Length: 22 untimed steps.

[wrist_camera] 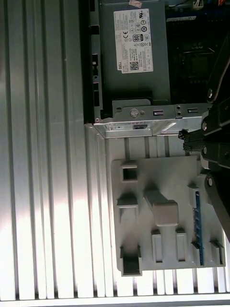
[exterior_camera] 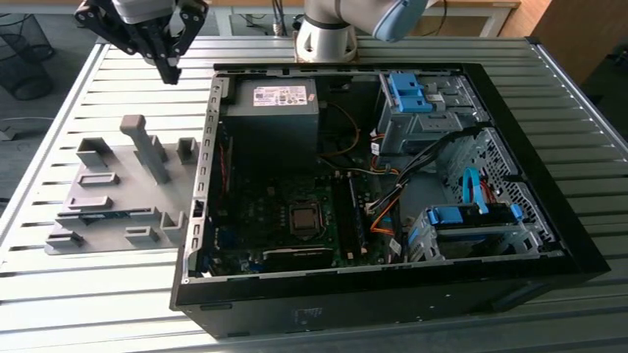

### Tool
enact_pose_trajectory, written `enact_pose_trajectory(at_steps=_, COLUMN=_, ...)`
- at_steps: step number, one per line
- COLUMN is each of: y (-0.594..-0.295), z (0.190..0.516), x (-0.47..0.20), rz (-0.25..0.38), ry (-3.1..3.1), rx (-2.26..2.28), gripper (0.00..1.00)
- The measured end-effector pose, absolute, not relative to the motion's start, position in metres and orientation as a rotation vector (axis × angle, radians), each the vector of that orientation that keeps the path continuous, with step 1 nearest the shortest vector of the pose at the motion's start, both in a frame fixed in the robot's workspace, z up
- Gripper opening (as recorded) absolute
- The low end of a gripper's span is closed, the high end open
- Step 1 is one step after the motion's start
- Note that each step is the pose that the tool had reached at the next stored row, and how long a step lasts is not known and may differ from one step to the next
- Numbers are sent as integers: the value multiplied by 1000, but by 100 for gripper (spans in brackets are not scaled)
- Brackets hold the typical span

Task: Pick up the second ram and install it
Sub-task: 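Reach for the second ram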

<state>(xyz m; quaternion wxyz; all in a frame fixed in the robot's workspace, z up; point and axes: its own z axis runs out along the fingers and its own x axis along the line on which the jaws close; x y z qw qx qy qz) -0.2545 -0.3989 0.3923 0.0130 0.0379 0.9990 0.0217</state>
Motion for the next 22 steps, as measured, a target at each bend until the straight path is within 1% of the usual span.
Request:
enact_pose_trajectory(at_steps=11, y=-401, z=392, x=-268, rz=68, ry=3113, rx=118, gripper=10)
enact_pose_trajectory(at_steps=19, y=-422, z=392, x=-275, rz=68, ry=3113, rx=118, gripper=10)
enact_pose_trajectory(at_steps=22, y=-426, z=392, x=-281, rz=68, ry=3113, rx=118, gripper=10)
